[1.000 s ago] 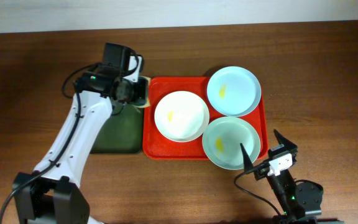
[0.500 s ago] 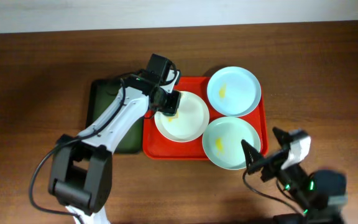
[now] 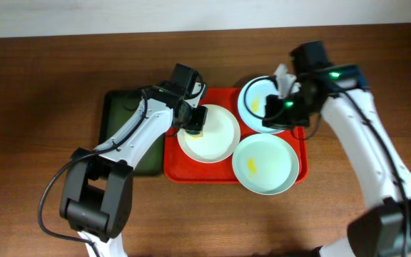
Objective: Clean dirty plates on tray and stack at the side
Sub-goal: 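Grasp the white plate rim with the right gripper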
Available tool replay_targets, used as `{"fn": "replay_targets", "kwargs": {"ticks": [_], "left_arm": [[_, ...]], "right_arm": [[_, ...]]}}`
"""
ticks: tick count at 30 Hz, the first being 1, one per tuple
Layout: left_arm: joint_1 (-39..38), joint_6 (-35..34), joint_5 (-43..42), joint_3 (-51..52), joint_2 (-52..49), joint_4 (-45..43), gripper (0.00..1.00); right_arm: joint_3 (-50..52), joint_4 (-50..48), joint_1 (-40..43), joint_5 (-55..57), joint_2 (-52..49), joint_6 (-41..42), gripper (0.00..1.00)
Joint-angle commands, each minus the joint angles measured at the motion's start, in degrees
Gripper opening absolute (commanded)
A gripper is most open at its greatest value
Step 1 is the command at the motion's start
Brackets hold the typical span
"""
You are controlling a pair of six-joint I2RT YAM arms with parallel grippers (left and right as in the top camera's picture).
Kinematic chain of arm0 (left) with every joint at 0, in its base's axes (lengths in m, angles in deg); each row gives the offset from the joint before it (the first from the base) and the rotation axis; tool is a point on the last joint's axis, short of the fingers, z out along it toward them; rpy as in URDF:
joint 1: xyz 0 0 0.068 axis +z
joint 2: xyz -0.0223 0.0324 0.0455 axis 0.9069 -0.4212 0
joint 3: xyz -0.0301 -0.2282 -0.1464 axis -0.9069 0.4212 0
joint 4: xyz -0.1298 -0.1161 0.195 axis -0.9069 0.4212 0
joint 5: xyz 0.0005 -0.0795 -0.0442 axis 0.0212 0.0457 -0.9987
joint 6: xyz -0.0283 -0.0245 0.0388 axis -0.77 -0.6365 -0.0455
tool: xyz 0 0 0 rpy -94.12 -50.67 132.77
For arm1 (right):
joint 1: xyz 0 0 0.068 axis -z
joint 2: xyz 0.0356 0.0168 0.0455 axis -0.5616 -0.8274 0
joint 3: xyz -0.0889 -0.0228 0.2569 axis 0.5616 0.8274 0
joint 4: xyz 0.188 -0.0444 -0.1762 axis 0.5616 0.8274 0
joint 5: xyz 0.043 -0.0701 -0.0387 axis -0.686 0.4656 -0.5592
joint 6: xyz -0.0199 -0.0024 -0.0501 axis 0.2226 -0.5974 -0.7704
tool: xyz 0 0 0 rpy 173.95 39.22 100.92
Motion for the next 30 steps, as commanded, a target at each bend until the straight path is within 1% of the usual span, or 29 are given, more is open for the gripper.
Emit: {"fn": "replay_targets", "kwargs": {"ticks": [1,2,7,9,11,13,19,26,30], "left_arm": [[-0.1,-0.7,0.0,-0.7,-0.5,-0.1,0.00],[-0.1,-0.7,0.2,-0.7,-0.5,-0.1,0.00],[-0.1,-0.7,4.9,-0.7,-0.5,-0.1,0.00],[0.0,-1.2,5.2,-0.7,-0.5,-0.1,0.00],[0.0,-2.0,5.2,-0.7,-0.5,-0.1,0.00],[0.0,-2.0,5.2,-0.7,-0.5,-0.2,0.00],[0.0,-2.2,5.2,-0.7,-3.1,-0.9,0.00],[0.0,-2.2,5.2,-0.7,-3.4,-1.1,0.00],[0.0,-2.2,5.2,-0.7,-3.4,-1.2,0.00]], "right_arm": [[-0.6,-3.2,-3.7,8.2,-6.6,3.6,0.31],[-0.6,-4.6,-4.5,8.2,-8.5,3.6,0.36],[-0.6,-9.6,-6.7,8.4,-16.4,3.6,0.36],[-0.6,-10.6,-6.7,8.4,-18.4,3.6,0.36],[-0.6,-11.7,-6.7,8.4,-19.3,3.6,0.35],[-0.6,-12.5,-6.7,8.4,-20.0,3.6,0.25],[-0.4,-13.8,-7.6,8.4,-20.8,3.6,0.25],[5.6,-21.3,-9.6,9.3,-20.8,3.6,0.25],[5.8,-22.2,-9.6,12.3,-20.8,3.7,0.25]]}}
